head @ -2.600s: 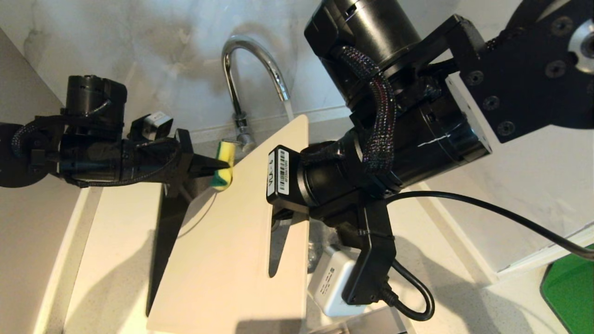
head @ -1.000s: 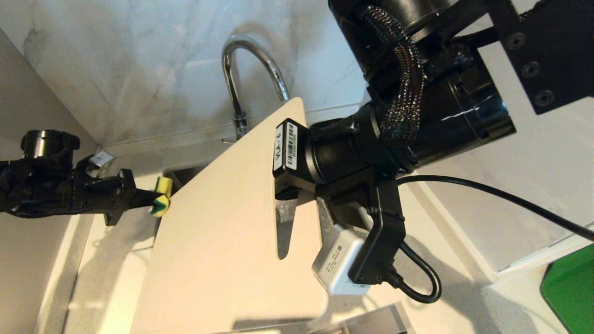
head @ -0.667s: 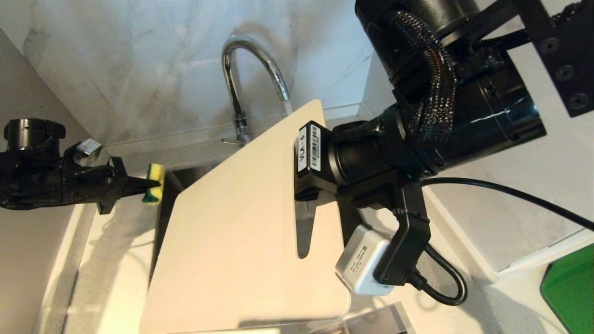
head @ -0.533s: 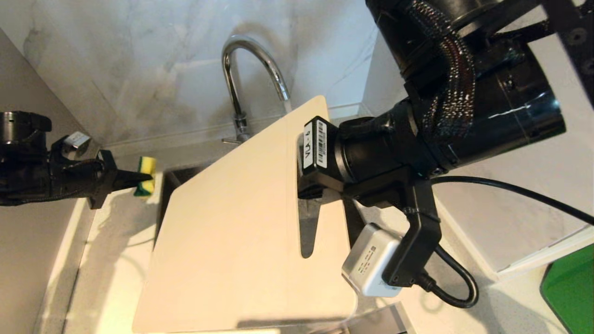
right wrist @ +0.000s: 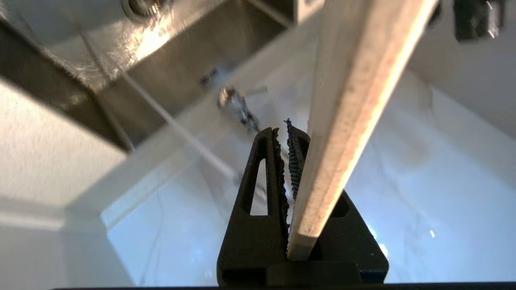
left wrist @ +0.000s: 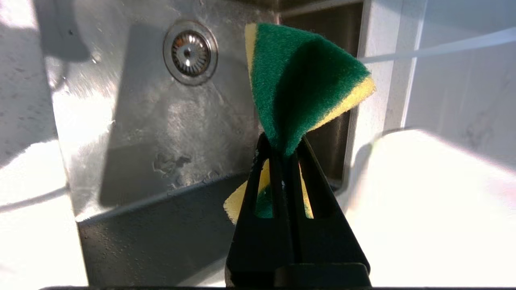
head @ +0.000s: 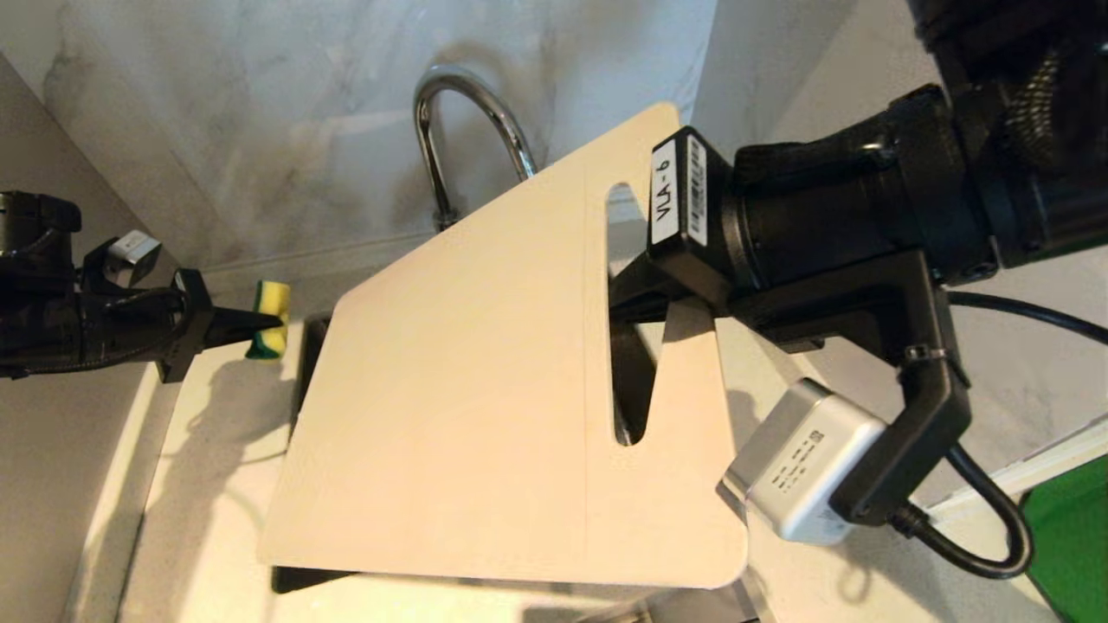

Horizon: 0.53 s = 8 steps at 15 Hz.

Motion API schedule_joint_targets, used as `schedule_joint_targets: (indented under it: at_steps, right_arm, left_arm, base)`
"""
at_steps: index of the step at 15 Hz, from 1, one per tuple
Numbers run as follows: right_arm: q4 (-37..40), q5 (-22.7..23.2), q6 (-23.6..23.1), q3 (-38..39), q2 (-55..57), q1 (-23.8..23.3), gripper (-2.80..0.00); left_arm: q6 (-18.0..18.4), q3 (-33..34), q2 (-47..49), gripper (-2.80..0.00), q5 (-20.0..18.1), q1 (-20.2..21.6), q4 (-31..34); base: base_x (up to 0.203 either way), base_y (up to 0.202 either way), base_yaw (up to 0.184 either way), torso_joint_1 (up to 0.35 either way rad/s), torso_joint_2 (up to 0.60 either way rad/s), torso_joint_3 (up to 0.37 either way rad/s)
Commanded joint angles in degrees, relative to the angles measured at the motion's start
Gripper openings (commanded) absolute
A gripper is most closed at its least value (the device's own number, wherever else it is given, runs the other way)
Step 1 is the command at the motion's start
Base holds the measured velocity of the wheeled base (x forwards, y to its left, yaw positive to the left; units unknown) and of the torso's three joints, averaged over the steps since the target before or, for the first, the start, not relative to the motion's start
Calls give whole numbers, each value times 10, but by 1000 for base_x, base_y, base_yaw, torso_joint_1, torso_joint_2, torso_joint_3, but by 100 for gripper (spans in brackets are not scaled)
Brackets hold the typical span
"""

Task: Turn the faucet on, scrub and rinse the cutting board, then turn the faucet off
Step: Put down the cutting board

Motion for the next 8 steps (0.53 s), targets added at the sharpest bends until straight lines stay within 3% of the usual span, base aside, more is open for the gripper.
schedule_joint_targets:
  at_steps: [1, 5, 8]
  right_arm:
    - [3, -13, -7, -1, -33, 0, -280]
    - [3, -49, 17, 2, -75, 0, -280]
    - [3, -76, 30, 4, -87, 0, -280]
  left_arm:
    - [-2, 2, -1, -280, -3, -5, 9]
    - [4, 3, -1, -280, -1, -12, 24]
    - [47, 2, 2, -280, 3, -12, 48]
  base:
    - [0, 0, 0, 0, 0, 0]
    - [0, 0, 0, 0, 0, 0]
    - [0, 0, 0, 0, 0, 0]
